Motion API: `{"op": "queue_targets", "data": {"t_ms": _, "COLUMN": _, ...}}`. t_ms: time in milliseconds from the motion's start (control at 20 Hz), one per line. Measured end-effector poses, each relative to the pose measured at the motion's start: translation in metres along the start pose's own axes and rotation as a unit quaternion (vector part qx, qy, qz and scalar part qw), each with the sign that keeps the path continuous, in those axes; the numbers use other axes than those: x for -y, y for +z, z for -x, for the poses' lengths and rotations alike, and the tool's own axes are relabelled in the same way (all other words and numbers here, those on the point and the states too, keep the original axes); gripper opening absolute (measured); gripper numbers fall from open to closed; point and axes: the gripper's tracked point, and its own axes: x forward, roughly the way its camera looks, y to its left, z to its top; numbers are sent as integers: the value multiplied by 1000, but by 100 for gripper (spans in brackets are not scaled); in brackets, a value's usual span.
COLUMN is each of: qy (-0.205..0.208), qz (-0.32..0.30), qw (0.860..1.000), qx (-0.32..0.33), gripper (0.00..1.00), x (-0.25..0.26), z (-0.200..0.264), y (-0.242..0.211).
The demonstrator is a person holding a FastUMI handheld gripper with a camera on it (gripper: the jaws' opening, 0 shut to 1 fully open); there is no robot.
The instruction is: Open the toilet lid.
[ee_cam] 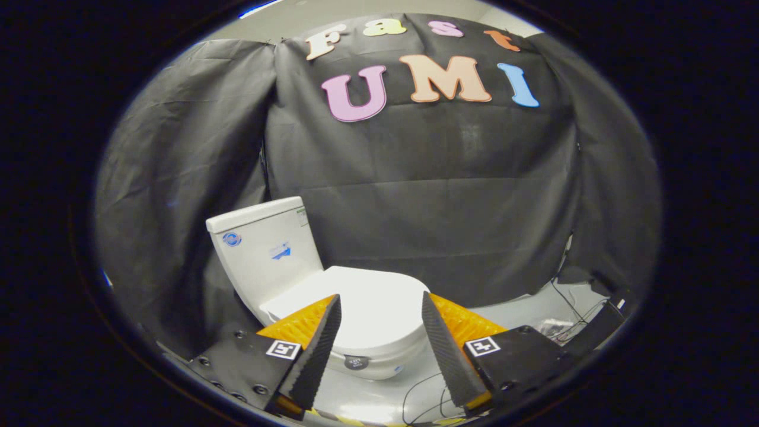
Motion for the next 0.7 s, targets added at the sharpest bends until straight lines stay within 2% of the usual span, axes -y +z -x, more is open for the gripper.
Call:
{"op": "queue_targets", "data": {"t_ms": 350, "qy": -11, "qz": -12, "qw": 994, "qx": 105, "gripper": 84, "x": 13, "z": 18, "y": 40}}
{"op": "queue_targets", "data": {"t_ms": 550, "qy": -31, "qz": -36, "qw": 989, "qx": 141, "gripper": 84, "x": 26, "z": 31, "y": 46}}
{"op": "queue_targets", "data": {"t_ms": 700, "qy": -49, "qz": -43, "qw": 988, "qx": 139, "gripper": 84, "x": 37, "z": 34, "y": 39}}
